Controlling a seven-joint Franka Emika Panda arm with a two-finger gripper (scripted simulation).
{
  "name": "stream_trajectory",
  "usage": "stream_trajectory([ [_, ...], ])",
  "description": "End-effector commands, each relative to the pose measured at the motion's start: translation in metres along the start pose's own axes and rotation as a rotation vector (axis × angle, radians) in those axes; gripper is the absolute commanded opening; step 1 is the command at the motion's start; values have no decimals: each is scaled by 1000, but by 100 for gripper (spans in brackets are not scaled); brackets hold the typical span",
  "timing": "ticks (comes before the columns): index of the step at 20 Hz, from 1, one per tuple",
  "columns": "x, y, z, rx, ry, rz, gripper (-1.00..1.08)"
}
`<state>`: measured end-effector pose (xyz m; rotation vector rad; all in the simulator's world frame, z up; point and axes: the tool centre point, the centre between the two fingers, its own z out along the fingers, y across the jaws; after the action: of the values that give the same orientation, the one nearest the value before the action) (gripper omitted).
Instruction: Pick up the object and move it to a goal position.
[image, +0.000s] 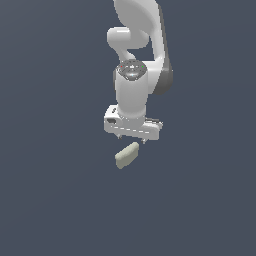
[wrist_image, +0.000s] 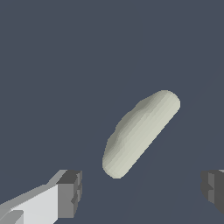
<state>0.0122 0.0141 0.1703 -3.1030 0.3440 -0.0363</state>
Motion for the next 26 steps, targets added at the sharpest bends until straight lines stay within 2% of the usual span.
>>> stream_trajectory([
  [1,2,1,2,-1,-3,66,100],
  [17,18,8,18,-18,-13,506,100],
  [26,23,10,24,-26,-13,655,100],
])
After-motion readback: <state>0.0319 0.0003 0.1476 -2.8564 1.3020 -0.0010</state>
